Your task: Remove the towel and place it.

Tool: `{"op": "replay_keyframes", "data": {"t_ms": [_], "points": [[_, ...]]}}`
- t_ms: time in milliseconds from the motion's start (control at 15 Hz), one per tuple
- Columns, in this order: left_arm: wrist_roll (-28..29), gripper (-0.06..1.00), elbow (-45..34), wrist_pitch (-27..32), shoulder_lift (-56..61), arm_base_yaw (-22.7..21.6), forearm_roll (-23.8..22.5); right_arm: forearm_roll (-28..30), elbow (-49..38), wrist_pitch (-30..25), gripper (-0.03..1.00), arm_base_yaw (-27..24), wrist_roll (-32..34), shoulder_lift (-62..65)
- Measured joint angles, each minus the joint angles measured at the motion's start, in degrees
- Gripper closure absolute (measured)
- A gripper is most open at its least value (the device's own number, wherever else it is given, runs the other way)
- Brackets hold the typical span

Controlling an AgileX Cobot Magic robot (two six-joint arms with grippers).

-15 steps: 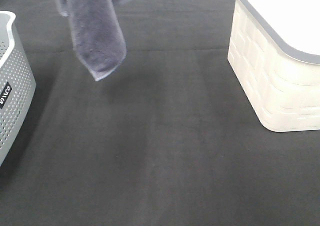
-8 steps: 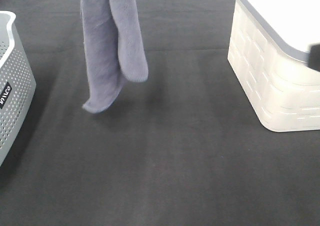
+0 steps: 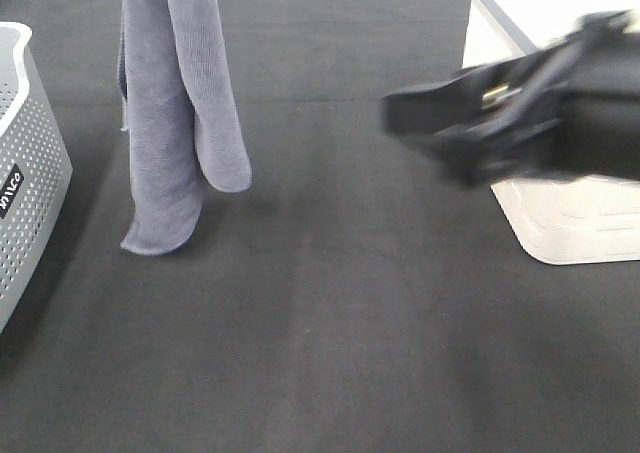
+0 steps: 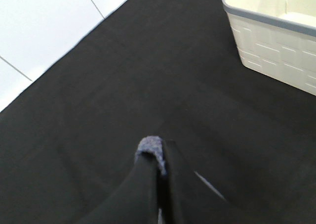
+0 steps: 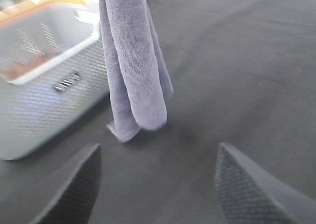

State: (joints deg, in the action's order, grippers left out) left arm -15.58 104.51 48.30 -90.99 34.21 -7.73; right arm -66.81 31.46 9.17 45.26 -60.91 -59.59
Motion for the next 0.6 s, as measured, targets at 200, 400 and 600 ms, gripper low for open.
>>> {"op": "replay_keyframes", "data": {"t_ms": [200,400,600], "points": [[10.9,0.94,0.0,-4.6,-4.3,3.1,-4.7,-0.5,1.7,19.9,0.31,13.6,0.6,-7.4],[22.1,0.94,0.4,-6.8,-7.2,6.8,-16.2,-0.5,2.5,27.8,0.31,16.7,3.6,-10.5],[31.5,0.94,4.4,-6.3,-8.3,8.9,-23.7,2.1,2.5,29.3,0.31,16.7,8.4,-12.5]]}}
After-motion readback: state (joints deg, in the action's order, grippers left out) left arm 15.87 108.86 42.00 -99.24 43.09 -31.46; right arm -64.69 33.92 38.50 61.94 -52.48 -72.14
